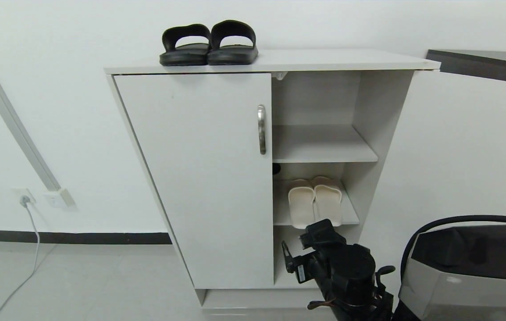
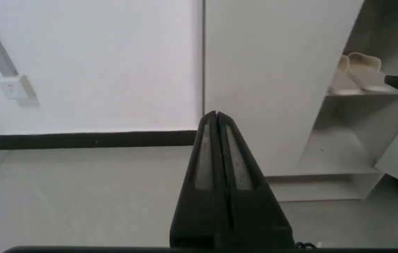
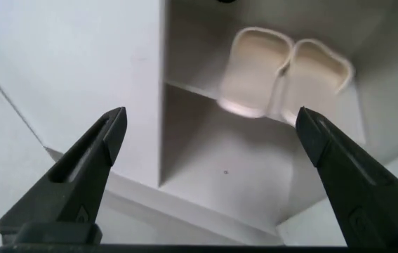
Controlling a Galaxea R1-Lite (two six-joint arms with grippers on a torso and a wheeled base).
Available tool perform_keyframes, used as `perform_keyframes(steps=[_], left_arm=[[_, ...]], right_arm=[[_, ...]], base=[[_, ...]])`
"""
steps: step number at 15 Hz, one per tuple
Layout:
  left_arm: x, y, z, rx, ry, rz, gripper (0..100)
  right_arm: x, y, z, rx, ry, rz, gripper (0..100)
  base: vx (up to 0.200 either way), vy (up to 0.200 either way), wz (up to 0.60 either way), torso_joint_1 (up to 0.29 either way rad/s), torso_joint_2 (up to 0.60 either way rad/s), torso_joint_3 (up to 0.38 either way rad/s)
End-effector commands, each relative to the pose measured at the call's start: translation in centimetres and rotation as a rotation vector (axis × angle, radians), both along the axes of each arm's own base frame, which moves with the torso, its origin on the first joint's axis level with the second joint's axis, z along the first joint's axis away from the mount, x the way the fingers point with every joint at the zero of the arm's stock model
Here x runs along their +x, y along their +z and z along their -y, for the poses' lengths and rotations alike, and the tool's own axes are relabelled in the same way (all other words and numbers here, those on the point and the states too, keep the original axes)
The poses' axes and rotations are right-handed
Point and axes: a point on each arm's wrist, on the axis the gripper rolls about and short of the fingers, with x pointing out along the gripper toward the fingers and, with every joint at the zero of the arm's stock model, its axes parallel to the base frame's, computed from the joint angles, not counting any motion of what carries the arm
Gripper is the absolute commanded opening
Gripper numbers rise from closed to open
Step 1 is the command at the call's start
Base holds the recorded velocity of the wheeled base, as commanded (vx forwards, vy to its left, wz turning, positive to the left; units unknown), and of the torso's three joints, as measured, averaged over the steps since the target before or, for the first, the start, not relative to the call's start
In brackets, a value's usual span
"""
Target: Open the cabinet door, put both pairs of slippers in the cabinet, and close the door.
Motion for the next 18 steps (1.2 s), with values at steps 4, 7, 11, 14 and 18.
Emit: perform_keyframes(steps=[4, 7, 11, 14, 18], left_arm=[[0.01, 0.00, 0.00, 0.000, 0.000, -0.001, 0], [0.01, 0.00, 0.00, 0.000, 0.000, -0.001, 0], [0.00, 0.00, 0.00, 0.000, 0.000, 0.000, 0], [0.00, 0.00, 0.00, 0.000, 0.000, 0.000, 0], [0.00, 0.00, 0.00, 0.000, 0.000, 0.000, 0]], right_arm=[[-0.55, -0.35, 0.13, -0.012, 0.036, -0.007, 100], [-0.73, -0.50, 0.26, -0.019, 0.063, 0.000, 100], [-0.88, -0.55, 0.19, -0.019, 0.070, 0.008, 100], [-0.85, -0.93, 0.16, -0.025, 0.070, 0.003, 100], [-0.83, -1.01, 0.13, -0.026, 0.070, 0.002, 100]], base=[[0.000, 0.200, 0.00, 0.001, 0.00, 0.004], [0.000, 0.200, 0.00, 0.001, 0.00, 0.002], [0.000, 0.150, 0.00, -0.001, 0.00, 0.001], [0.000, 0.000, 0.00, 0.000, 0.00, 0.000], [0.000, 0.000, 0.00, 0.000, 0.00, 0.000]])
